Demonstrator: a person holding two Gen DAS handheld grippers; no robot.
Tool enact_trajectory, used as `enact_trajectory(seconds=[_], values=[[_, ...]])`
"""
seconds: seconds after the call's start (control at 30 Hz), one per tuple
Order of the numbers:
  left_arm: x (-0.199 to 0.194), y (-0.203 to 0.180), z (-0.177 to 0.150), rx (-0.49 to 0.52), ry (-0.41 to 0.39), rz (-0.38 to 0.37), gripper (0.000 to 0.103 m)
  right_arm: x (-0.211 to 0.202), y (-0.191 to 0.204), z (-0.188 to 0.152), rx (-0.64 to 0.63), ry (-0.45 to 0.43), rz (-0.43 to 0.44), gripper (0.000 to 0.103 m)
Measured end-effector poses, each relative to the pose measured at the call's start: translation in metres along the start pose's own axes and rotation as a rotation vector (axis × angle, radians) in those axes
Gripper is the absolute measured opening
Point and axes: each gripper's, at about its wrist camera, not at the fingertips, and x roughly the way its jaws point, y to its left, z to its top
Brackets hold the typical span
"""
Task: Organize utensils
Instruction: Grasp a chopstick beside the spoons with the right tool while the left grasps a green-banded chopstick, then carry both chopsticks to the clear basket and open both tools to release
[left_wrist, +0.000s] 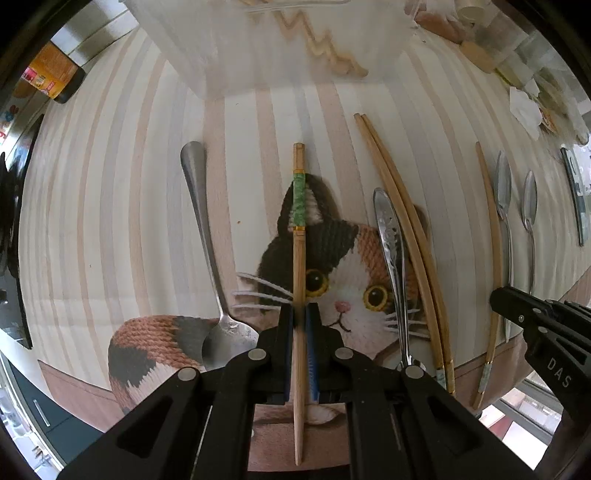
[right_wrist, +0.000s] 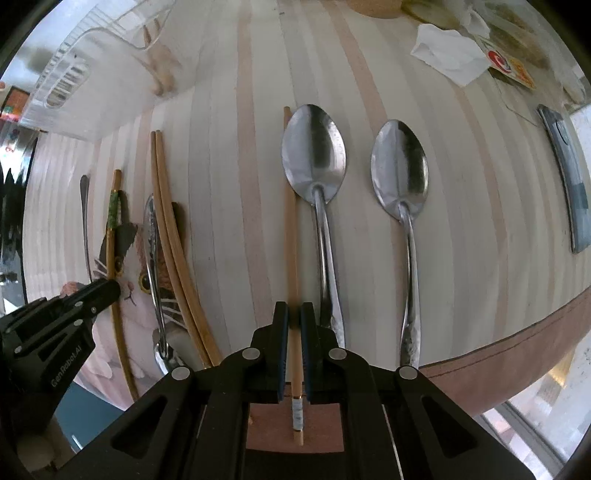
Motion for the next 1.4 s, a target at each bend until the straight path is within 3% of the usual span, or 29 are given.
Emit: enact_trajectory(seconds=[0.33, 0.53, 0.73, 1.07, 1.4], values=[[-0.001, 0.010, -0.004, -0.005, -0.001, -0.008, 0.005, 0.002, 0.026, 0.009, -0.032, 0.011, -0.046, 0.007], [-0.012, 0.009, -0.027, 0.000, -0.033, 0.021, 0.004, 0.001, 0.037, 0.005, -0.027, -0.005, -0.055, 0.007], [-0.052, 0.001, -0.037, 0.015, -0.118, 0.015, 0.004, -0.010, 0.030, -0.008, -0.014, -0.029, -0.028, 0.007], [-0.133, 0.019, -0.044, -0.023, -0.275, -0.014, 0.004, -0.073, 0.038, -0.009, -0.061, -0.142, 0.045, 0.006], [-0.217, 0.035, -0.012, -0.057, -0.421, -0.103, 0.004, -0.150, 0.042, 0.021, -0.096, -0.278, 0.162, 0.006]])
